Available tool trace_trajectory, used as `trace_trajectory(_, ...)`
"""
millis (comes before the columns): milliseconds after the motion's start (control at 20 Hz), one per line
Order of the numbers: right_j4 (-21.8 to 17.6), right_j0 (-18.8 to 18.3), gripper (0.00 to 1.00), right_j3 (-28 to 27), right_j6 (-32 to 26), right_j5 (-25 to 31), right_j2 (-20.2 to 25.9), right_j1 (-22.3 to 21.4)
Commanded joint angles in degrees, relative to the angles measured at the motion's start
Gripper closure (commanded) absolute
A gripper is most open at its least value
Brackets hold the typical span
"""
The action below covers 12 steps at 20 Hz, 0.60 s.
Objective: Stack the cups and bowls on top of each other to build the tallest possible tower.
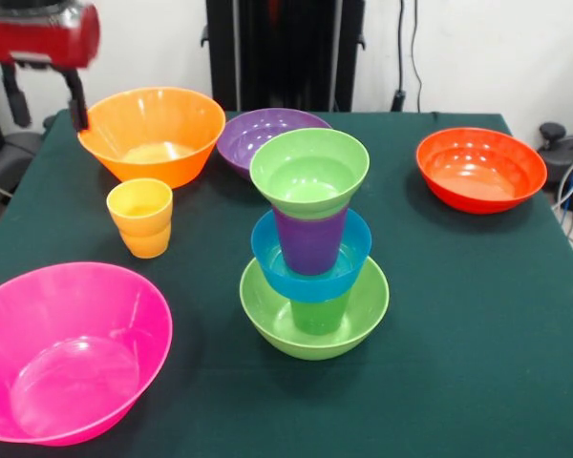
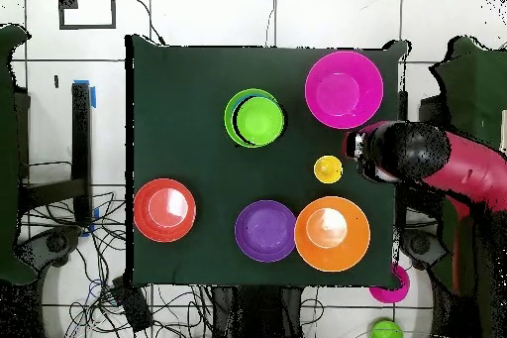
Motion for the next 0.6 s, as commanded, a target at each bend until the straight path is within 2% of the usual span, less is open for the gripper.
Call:
trace_trajectory(50, -5.64, 0.66, 0.00, 1.21, -12.92, -1.09, 7.59, 8.30)
trace_trajectory(300, -7.06, -0.09, 0.00, 2.06, -12.07, -2.30, 8.65, 9.52)
trace_trajectory(600, -13.33, 0.01, 0.00, -0.15, -10.74, -8.08, 7.34, 13.98)
